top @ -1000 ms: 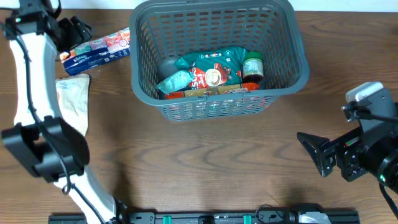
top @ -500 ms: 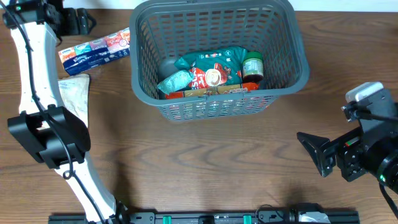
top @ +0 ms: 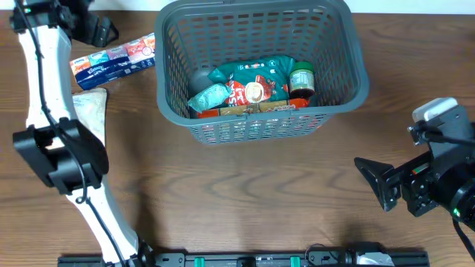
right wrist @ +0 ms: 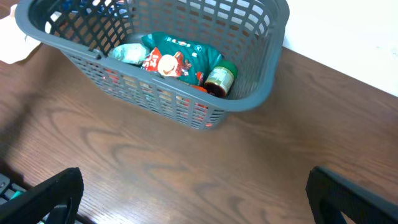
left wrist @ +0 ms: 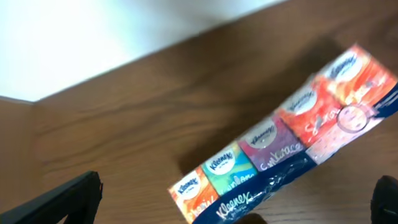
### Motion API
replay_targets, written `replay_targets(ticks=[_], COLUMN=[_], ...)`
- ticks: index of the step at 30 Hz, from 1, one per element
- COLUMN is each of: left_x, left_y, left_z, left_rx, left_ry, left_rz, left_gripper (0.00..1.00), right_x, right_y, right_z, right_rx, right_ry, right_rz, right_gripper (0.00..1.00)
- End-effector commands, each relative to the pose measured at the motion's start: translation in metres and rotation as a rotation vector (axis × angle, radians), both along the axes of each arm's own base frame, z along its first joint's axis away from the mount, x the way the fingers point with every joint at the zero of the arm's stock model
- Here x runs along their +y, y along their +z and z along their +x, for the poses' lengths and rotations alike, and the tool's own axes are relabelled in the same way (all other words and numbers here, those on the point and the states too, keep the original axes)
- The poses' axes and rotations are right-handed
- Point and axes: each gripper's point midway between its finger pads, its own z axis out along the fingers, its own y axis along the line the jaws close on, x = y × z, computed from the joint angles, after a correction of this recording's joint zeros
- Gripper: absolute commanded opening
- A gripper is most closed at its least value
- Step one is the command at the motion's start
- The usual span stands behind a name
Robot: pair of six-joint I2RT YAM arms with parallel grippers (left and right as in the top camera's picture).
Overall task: Pack container
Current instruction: 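Grasp the Kleenex tissue multipack with the left gripper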
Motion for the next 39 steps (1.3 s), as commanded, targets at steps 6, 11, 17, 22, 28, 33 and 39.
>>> replay_targets(ticks=[6,11,17,22,28,33,39], left_x=[-0.006,-0.012,-0.025,-0.034,-0.035,-0.039,-0.039], left_y=[-0.066,-0.097,-0.124,-0.142,-0.159,-0.160,-0.160], left_z=[0.016,0.018,0.018,0.017,0.016,0.017,0.017], left_rx=[0.085,0.134,0.182,0.212,0.236,0.229,0.230], left_ry=[-0.066,-0.086,-0.134,-0.149,-0.151,-0.165,-0.160], left_rz=[-0.002,-0.007,-0.001,-0.008,-0.016,-0.042,-0.046], left_gripper=[0.99,0.99,0.98,0.99,0.99,0.99,0.74], right_x=[0.001,0.001,0.001,0.001,0.001,0.001,0.001], right_y=[0.000,0.000,0.000,0.000,0.000,0.000,0.000], right_z=[-0.001,-0.001,-0.001,-0.001,-0.001,-0.001,-0.001], right_rx=[0.003,0.003,0.003,0.003,0.003,0.003,0.003], right_ry=[-0.002,-0.003,-0.002,-0.002,-0.002,-0.002,-0.002], right_rz=[0.005,0.005,0.005,0.005,0.005,0.005,0.005], right_gripper=[0.99,0.99,0.99,0.99,0.99,0.99,0.99])
